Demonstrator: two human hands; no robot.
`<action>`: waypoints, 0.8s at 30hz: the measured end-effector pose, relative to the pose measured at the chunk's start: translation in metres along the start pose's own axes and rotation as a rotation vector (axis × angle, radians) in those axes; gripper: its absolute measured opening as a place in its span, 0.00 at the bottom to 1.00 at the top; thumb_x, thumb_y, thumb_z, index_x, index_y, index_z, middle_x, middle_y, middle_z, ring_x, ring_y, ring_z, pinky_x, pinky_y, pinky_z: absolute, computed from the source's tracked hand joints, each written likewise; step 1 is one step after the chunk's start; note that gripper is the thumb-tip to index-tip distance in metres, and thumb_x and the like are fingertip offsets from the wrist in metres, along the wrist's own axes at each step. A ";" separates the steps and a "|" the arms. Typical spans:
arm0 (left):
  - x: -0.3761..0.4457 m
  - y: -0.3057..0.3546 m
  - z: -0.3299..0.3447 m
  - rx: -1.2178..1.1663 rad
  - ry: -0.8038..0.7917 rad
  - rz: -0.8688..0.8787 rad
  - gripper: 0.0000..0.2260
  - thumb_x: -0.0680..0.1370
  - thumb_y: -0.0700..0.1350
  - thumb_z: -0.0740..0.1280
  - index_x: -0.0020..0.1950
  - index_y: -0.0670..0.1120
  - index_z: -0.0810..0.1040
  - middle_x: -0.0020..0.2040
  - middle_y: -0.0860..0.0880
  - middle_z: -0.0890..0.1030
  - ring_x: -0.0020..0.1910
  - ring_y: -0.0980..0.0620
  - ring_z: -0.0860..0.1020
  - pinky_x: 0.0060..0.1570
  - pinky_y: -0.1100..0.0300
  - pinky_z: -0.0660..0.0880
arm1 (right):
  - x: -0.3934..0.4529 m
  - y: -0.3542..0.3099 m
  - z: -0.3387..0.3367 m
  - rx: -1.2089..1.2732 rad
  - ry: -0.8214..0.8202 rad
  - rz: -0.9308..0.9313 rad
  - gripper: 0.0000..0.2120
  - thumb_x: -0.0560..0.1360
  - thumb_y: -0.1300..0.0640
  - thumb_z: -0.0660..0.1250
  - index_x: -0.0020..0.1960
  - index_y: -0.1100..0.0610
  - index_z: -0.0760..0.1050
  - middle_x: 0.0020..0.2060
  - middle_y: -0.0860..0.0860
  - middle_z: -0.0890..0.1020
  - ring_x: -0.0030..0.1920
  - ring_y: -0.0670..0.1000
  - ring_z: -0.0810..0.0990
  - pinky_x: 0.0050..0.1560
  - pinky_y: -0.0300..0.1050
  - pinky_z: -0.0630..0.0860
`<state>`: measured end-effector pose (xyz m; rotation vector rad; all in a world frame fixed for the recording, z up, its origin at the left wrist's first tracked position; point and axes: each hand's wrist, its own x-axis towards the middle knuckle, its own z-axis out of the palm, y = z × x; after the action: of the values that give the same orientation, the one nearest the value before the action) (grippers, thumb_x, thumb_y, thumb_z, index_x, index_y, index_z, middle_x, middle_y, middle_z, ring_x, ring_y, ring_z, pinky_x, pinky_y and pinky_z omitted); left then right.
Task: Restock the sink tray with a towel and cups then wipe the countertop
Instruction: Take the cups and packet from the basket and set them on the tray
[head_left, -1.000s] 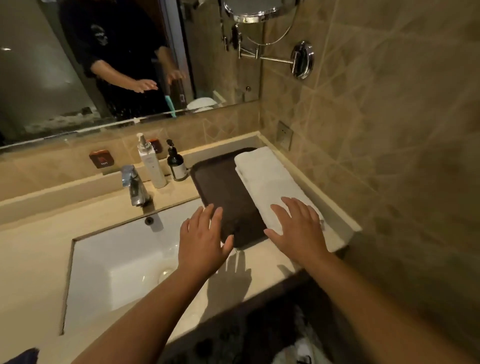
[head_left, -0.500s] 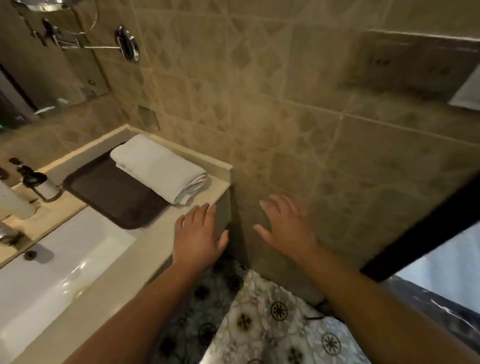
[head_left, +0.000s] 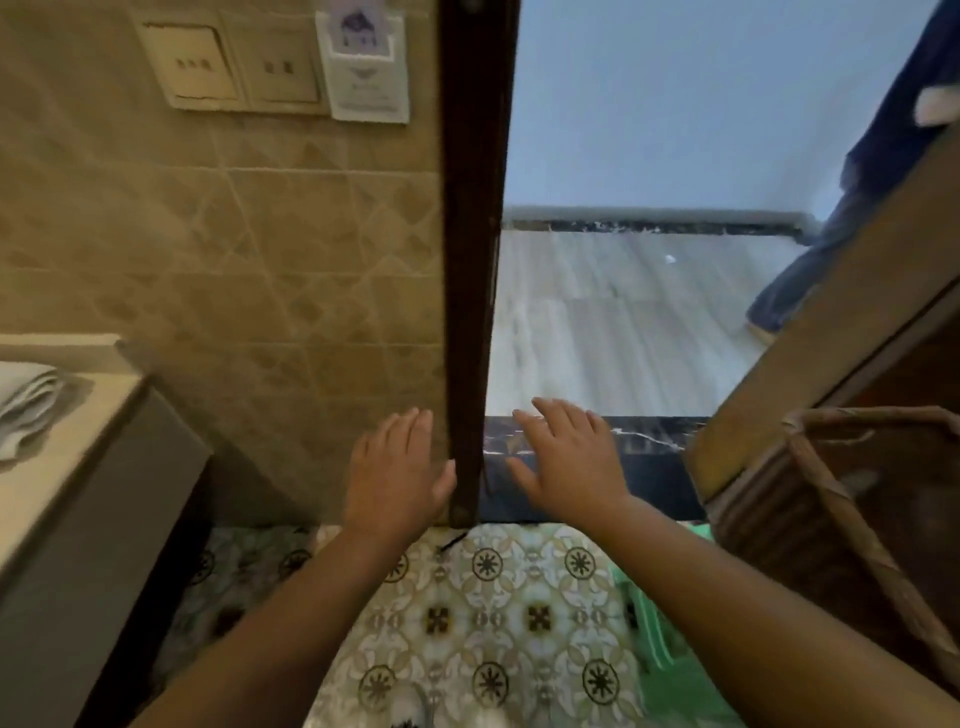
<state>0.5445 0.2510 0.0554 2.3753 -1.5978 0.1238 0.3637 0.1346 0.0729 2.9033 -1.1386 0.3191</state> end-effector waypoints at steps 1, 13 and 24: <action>0.003 0.020 0.004 -0.020 -0.002 0.038 0.29 0.73 0.55 0.70 0.70 0.40 0.72 0.66 0.40 0.77 0.65 0.40 0.75 0.62 0.43 0.72 | -0.013 0.018 -0.005 -0.014 0.000 0.033 0.27 0.75 0.38 0.61 0.69 0.50 0.69 0.69 0.54 0.73 0.68 0.58 0.70 0.66 0.60 0.67; 0.030 0.203 0.044 -0.126 -0.071 0.480 0.28 0.76 0.56 0.66 0.71 0.41 0.70 0.66 0.41 0.76 0.64 0.40 0.74 0.63 0.44 0.71 | -0.135 0.153 -0.031 -0.046 0.025 0.492 0.28 0.75 0.41 0.62 0.71 0.51 0.68 0.70 0.55 0.71 0.70 0.58 0.67 0.69 0.60 0.61; 0.011 0.351 0.079 -0.131 -0.133 0.673 0.30 0.76 0.61 0.59 0.74 0.46 0.65 0.70 0.44 0.73 0.69 0.43 0.71 0.67 0.42 0.68 | -0.243 0.257 -0.056 -0.109 0.060 0.702 0.27 0.75 0.41 0.62 0.71 0.52 0.68 0.69 0.56 0.72 0.70 0.58 0.67 0.68 0.62 0.63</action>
<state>0.2197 0.0956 0.0446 1.6927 -2.3259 -0.0100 0.0067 0.1132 0.0636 2.2836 -2.0490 0.3216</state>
